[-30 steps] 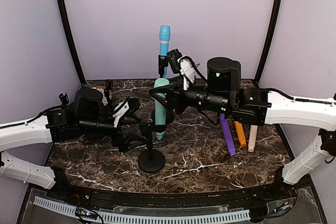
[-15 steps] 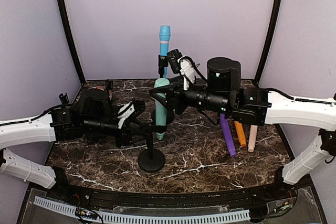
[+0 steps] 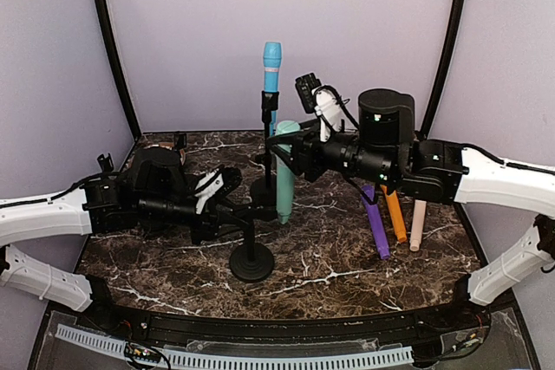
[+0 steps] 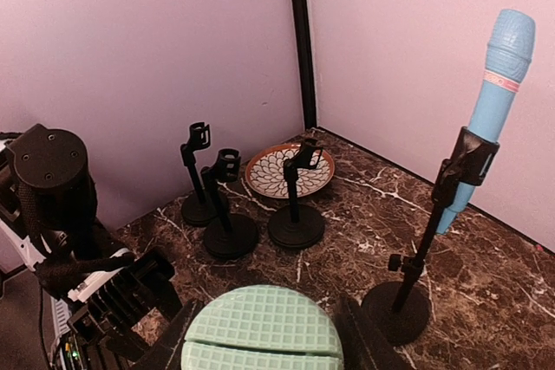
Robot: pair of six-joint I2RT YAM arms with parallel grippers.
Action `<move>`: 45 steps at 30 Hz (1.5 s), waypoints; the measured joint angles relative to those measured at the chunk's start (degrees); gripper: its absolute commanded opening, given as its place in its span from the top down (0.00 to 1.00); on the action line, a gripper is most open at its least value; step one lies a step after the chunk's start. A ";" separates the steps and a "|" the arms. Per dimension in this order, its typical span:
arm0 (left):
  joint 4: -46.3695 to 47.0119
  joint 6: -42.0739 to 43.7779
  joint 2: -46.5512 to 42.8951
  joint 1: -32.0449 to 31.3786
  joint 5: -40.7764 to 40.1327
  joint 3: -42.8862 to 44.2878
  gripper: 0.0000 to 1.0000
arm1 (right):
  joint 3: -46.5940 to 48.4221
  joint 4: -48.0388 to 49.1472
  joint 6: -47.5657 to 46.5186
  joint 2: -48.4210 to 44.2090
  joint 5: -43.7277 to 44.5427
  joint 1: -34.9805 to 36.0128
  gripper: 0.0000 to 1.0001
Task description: Remove the microphone from the stand
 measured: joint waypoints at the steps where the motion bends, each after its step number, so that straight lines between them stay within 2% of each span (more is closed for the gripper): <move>1: 0.02 -0.02 0.00 0.00 -0.52 0.00 1.00 | -0.04 -0.87 0.11 -0.79 1.31 -0.13 0.68; 5: -0.04 -0.70 -0.11 -0.17 -3.39 0.00 1.00 | -1.70 -3.85 1.97 -4.61 4.66 -2.49 0.70; 11: -0.44 -1.97 -1.09 0.44 -12.22 0.00 1.00 | -7.80 -8.74 7.26 -9.62 5.79 -9.84 0.66; 14: -0.66 -3.32 -1.18 3.39 -15.52 0.00 1.00 | -10.03 -10.73 9.31 -9.70 4.92 -12.41 0.66; 19: -0.94 -6.29 -0.83 12.31 -19.10 0.17 1.00 | -11.52 -13.46 12.11 -7.37 1.55 -15.74 0.66; 28: -2.03 -10.29 -0.20 23.52 -23.82 1.27 1.00 | -12.79 -14.27 13.97 -2.82 -3.37 -18.08 0.67; 37: -4.13 -13.68 -0.98 25.79 -24.37 1.40 0.99 | -12.92 -14.36 15.23 0.04 -4.85 -20.61 0.67; 39: -4.59 -13.75 -0.87 25.77 -24.41 1.75 0.90 | -12.55 -14.73 15.41 2.12 -4.85 -21.59 0.67; 40: -4.90 -13.75 -0.68 25.79 -24.44 2.03 0.79 | -12.35 -15.02 15.43 3.21 -4.70 -22.03 0.66; 41: -4.98 -13.73 -0.48 25.79 -24.44 2.19 0.75 | -12.17 -15.32 15.58 4.20 -4.52 -22.32 0.65; 44: -5.01 -13.16 -0.09 25.79 -24.46 2.54 0.46 | -10.95 -16.20 15.78 6.34 -3.61 -22.99 0.61; 45: -5.01 -12.57 0.00 25.79 -24.52 2.56 0.41 | -10.51 -16.39 15.85 6.93 -3.28 -23.21 0.59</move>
